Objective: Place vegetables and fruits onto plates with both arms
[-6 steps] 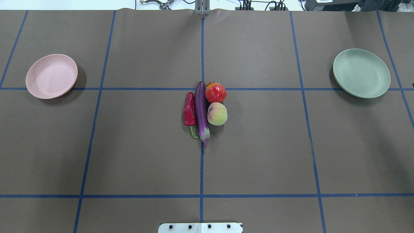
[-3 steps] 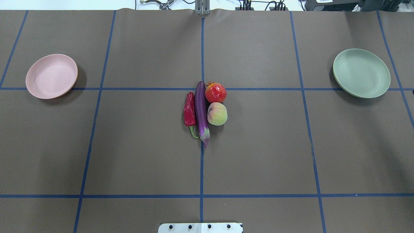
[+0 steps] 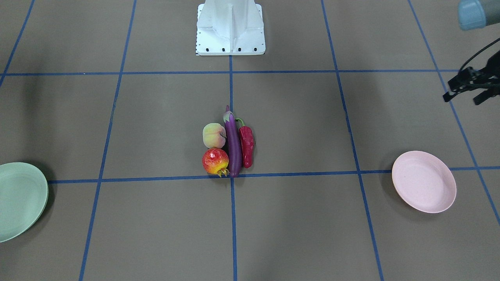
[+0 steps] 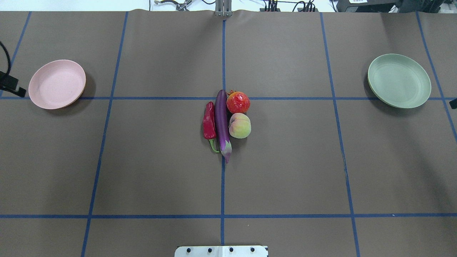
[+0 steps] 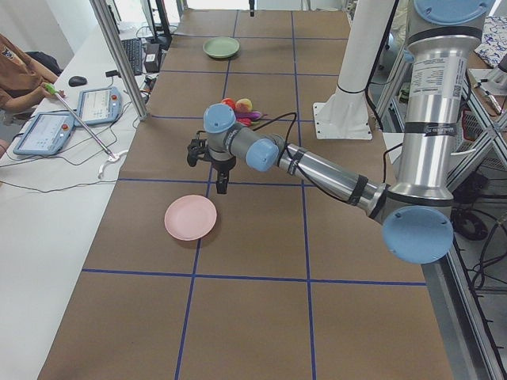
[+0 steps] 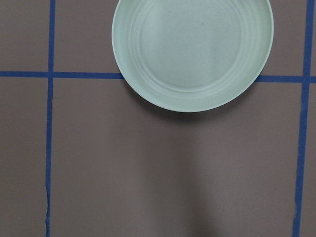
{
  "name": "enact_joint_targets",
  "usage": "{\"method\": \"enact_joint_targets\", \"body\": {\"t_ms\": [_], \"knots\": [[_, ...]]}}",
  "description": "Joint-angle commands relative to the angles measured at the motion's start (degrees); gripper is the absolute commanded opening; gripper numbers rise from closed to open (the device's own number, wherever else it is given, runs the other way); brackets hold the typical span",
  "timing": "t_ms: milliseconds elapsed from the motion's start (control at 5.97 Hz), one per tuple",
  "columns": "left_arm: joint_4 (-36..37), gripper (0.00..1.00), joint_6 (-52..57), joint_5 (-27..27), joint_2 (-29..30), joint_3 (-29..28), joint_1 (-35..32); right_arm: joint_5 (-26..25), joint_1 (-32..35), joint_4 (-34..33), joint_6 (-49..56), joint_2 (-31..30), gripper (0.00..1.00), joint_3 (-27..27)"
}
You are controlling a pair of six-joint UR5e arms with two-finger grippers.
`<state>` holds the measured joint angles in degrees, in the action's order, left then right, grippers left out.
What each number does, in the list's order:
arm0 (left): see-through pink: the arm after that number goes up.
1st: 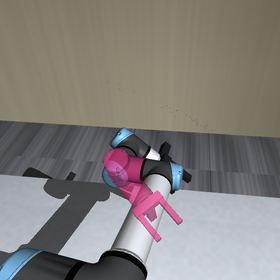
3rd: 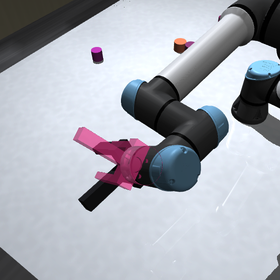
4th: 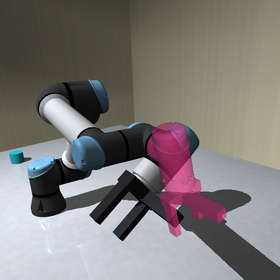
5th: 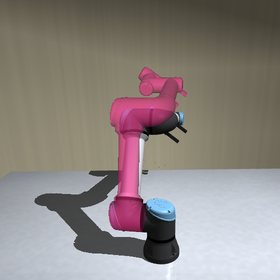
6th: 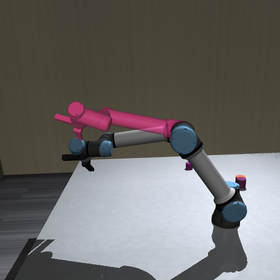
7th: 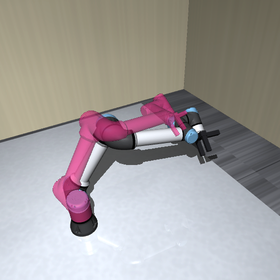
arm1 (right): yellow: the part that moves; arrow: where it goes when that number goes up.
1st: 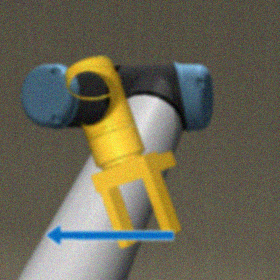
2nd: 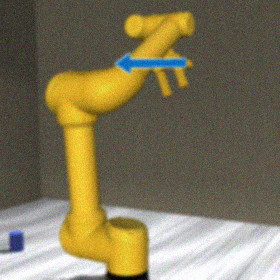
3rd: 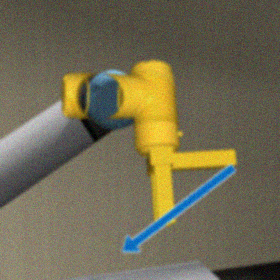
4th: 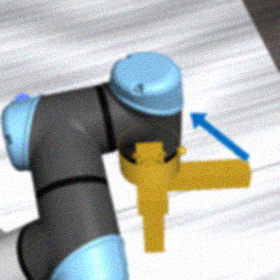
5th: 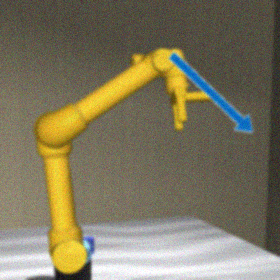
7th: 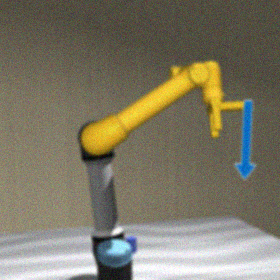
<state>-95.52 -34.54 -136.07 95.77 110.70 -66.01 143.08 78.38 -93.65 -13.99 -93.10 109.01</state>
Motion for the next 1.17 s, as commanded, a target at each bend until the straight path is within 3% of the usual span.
{"method": "enact_joint_targets", "body": {"t_ms": [0,335,1006], "knots": [[0.33,1.0,-6.23,3.42,7.99,-1.69,11.03,1.07,-0.86,1.53,0.01,-0.32,1.0,-0.02],[0.16,1.0,-16.3,3.53,24.48,-14.92,17.64,1.24,-1.38,2.86,0.19,-0.93,1.0,-0.29],[-1.24,1.0,-22.84,3.53,39.91,-32.62,26.53,1.33,-2.09,3.57,0.28,-0.85,1.0,-0.11]]}}
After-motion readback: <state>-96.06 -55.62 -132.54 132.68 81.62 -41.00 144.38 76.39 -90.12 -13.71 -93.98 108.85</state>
